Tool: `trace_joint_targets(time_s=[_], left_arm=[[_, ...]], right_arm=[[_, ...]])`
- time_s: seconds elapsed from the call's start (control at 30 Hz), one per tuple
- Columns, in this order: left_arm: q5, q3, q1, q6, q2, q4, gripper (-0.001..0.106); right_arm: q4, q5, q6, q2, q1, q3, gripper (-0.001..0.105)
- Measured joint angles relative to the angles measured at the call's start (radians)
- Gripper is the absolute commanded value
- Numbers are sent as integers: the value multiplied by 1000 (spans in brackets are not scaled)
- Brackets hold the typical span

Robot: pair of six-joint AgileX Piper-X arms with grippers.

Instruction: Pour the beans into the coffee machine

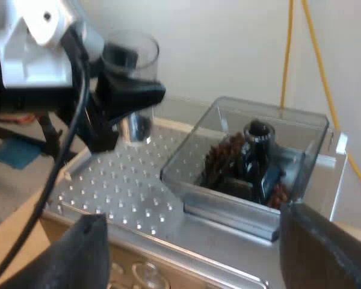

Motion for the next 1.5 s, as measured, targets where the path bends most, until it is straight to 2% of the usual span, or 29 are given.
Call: trace_joint_targets(time_s=[0.5, 0.7, 1.1, 1.27, 1.37, 1.5], left_arm=[[-13, -1, 0, 3, 32, 7, 29], [-31, -1, 0, 51, 32, 7, 29], [-47, -1, 0, 81, 41, -33, 29], [-48, -1, 0, 98, 50, -32, 29], [-51, -1, 0, 100, 50, -32, 29], [-52, -1, 0, 126, 50, -32, 29]], right_arm=[[-6, 0, -14, 0, 0, 0, 62], [-6, 0, -15, 0, 0, 0, 62], [-8, 0, -20, 0, 0, 4, 62], [-30, 0, -26, 0, 0, 62, 62], [-59, 8, -56, 0, 0, 118, 62], [-149, 8, -65, 6, 0, 185, 62]])
